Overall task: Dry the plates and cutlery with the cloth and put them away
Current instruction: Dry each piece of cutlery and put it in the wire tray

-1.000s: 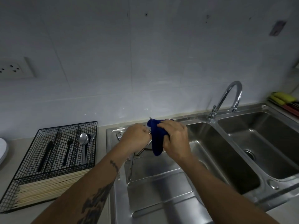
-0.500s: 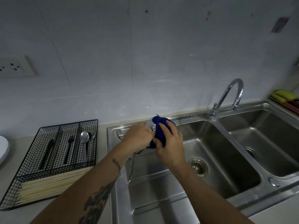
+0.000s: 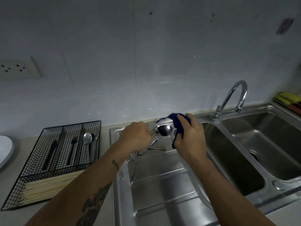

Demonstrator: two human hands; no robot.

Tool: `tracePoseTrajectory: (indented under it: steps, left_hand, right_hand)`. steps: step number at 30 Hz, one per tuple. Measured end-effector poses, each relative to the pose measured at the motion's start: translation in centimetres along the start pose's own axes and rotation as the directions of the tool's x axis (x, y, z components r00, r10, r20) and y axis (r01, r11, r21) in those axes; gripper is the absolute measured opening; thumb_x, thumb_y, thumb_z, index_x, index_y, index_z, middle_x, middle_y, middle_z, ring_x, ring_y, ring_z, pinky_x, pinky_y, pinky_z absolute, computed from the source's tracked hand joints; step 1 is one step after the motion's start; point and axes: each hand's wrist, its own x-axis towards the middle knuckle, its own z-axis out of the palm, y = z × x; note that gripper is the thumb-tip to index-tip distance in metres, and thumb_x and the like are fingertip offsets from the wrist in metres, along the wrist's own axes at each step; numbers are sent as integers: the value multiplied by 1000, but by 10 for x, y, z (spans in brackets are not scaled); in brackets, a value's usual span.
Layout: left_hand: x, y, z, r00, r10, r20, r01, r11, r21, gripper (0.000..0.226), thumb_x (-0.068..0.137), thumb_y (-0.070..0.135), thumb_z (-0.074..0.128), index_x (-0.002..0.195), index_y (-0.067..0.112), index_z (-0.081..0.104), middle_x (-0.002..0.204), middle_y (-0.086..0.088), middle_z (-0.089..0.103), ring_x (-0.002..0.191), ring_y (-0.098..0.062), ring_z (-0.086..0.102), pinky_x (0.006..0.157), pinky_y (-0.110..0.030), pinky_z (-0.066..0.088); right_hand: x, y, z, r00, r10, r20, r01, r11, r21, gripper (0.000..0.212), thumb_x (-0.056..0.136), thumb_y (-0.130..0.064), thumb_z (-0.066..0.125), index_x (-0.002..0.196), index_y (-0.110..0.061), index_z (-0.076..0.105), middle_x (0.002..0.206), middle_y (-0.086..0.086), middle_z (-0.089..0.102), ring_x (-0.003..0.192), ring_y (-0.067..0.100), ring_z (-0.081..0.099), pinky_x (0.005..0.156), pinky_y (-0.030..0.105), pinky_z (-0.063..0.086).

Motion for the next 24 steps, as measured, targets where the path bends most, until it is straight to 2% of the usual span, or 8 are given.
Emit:
tracePoseTrajectory:
  steps: [2, 5, 9, 13, 15, 18, 22, 24]
  left_hand:
    - [0, 4, 0, 1000, 12, 15, -12, 1000, -19, 24, 85, 18, 52, 61, 18, 56, 86, -5, 68, 80, -31, 64, 60, -29, 44]
    - [0, 4, -3, 1000, 10, -4, -10, 999, -39, 18, 82, 15, 51, 73, 7, 66, 81, -9, 71, 74, -29, 66, 58, -33, 48]
    - [-6, -7, 1, 1000, 3, 21, -2, 999, -40, 21, 83, 17, 53, 80, 15, 73, 85, -1, 74, 74, -23, 67, 67, -37, 55]
    - [-5, -11, 2, 1000, 5, 9, -5, 999, -48, 21, 82, 19, 52, 77, 14, 71, 82, 0, 73, 70, -23, 66, 64, -36, 54]
    - [-8, -8, 2, 999, 35, 11, -34, 998, -48, 21, 84, 21, 53, 77, 13, 71, 74, -3, 70, 68, -23, 65, 62, -36, 54]
    - [-16, -6, 9, 997, 73, -5, -73, 997, -23, 19, 84, 19, 55, 71, 17, 69, 65, -1, 65, 65, -23, 62, 61, -33, 51]
    - [-14, -11, 10, 997, 67, -40, -69, 996, -50, 22, 83, 20, 57, 63, 26, 63, 66, 6, 64, 66, -16, 62, 66, -34, 55]
    - [-15, -11, 9, 995, 85, -42, -88, 994, -62, 18, 84, 23, 59, 69, 30, 64, 68, 8, 65, 68, -14, 62, 68, -35, 55]
  right_hand:
    - [0, -15, -1, 991, -118, 56, 119, 993, -8, 72, 71, -2, 67, 139, -14, 49, 145, 17, 41, 119, 36, 49, 102, 44, 45]
    - [-11, -19, 14, 922, -309, 233, 331, 941, -62, 75, 66, -2, 66, 137, -20, 50, 147, 14, 37, 111, 35, 49, 93, 46, 48]
    - [-16, -4, 22, 951, -204, 234, 227, 971, -76, 69, 64, -3, 70, 131, -19, 57, 142, 11, 46, 113, 33, 48, 91, 47, 48]
    - [-26, -10, 24, 901, -342, 266, 381, 918, -109, 74, 60, -8, 67, 133, -17, 56, 140, 10, 49, 114, 35, 49, 89, 48, 48]
    - [-23, -2, 23, 908, -327, 263, 367, 922, -121, 76, 60, -8, 67, 135, -19, 55, 140, 7, 51, 116, 34, 48, 90, 47, 48]
    - [-22, 4, 20, 945, -220, 244, 261, 954, -150, 72, 61, -7, 68, 131, -20, 58, 137, 3, 54, 115, 32, 47, 85, 47, 49]
    - [-29, 0, 21, 916, -310, 255, 358, 918, -170, 67, 67, -12, 64, 133, -20, 57, 137, 3, 53, 114, 32, 47, 87, 43, 48]
    - [-23, 8, 22, 924, -312, 221, 350, 923, -162, 62, 70, -11, 64, 131, -20, 59, 136, 3, 54, 111, 31, 48, 88, 41, 48]
